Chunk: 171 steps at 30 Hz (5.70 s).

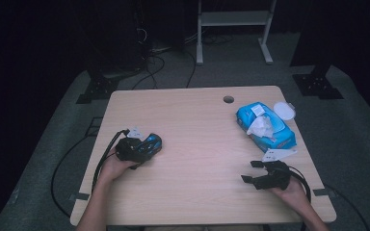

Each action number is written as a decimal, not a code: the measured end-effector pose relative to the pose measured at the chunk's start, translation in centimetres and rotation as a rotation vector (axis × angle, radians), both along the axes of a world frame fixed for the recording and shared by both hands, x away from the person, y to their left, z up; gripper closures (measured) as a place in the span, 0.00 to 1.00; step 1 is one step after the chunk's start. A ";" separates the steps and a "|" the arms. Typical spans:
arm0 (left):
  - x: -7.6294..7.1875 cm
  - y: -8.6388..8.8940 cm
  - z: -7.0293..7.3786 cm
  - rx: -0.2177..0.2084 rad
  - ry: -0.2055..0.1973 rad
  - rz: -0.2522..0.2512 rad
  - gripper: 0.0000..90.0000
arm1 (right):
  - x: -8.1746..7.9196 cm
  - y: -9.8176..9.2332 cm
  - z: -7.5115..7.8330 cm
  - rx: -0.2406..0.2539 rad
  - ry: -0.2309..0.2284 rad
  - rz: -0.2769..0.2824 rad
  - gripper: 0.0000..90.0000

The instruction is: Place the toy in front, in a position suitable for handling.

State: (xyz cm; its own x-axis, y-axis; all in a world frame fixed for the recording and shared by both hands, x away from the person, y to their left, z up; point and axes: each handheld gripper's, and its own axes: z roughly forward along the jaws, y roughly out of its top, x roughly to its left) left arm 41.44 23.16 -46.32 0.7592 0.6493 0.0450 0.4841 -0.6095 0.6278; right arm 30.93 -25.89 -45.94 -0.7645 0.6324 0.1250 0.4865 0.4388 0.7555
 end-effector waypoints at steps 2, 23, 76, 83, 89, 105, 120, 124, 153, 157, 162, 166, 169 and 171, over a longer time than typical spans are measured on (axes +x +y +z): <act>-0.1 0.1 0.1 -0.013 -0.008 0.007 0.29 | 0.0 0.0 0.0 0.000 0.000 0.000 0.29; -0.2 0.2 0.7 -0.027 -0.030 0.002 0.31 | -0.1 -0.1 0.1 0.007 -0.005 -0.001 0.29; -1.7 -4.2 3.8 0.008 -0.073 -0.164 0.29 | 0.0 -0.6 0.4 0.027 -0.020 -0.022 0.29; -1.1 -8.6 4.2 0.002 -0.077 -0.233 0.29 | 0.1 -0.6 0.5 0.031 -0.017 -0.027 0.29; -1.0 -12.6 4.2 0.009 -0.079 -0.304 0.29 | 0.1 -0.8 0.5 0.035 -0.020 -0.031 0.29; -2.1 -18.6 1.3 0.038 -0.009 -0.439 0.29 | 0.1 -1.0 0.5 0.033 -0.021 -0.042 0.29; -2.3 -19.6 -0.2 0.017 0.018 -0.460 0.29 | 0.3 -0.9 0.6 0.025 -0.033 -0.053 0.29; -2.2 -19.5 -0.3 -0.010 0.033 -0.453 0.27 | 0.1 -0.5 2.1 0.040 -0.079 -0.041 0.29; -4.6 -11.9 0.4 -0.143 -0.058 -0.289 0.10 | 9.9 -3.5 3.2 -0.099 -0.209 -0.482 0.94; -4.7 -11.9 0.4 -0.136 -0.070 -0.289 0.10 | 8.3 -3.4 4.9 -0.053 -0.266 -0.439 0.94; -4.7 -12.1 0.2 -0.133 -0.066 -0.292 0.10 | 4.9 -2.0 7.5 0.016 -0.313 -0.303 0.94; -4.9 -12.4 0.2 -0.126 -0.065 -0.300 0.10 | 2.3 0.5 8.4 0.045 -0.294 -0.145 0.94; -5.0 -12.7 0.1 -0.129 -0.064 -0.313 0.10 | 1.1 2.2 8.2 0.072 -0.243 -0.046 0.94; -5.0 -12.8 0.0 -0.122 -0.056 -0.322 0.10 | 0.7 3.4 7.9 0.070 -0.200 0.013 0.94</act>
State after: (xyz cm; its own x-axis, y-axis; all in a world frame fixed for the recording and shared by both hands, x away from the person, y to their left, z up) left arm 36.40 10.34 -46.32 0.9245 0.3800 0.0293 0.2416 -0.6440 0.7259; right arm 31.58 -22.52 -38.00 -0.7863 0.6178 0.0132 0.3188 0.3873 0.8651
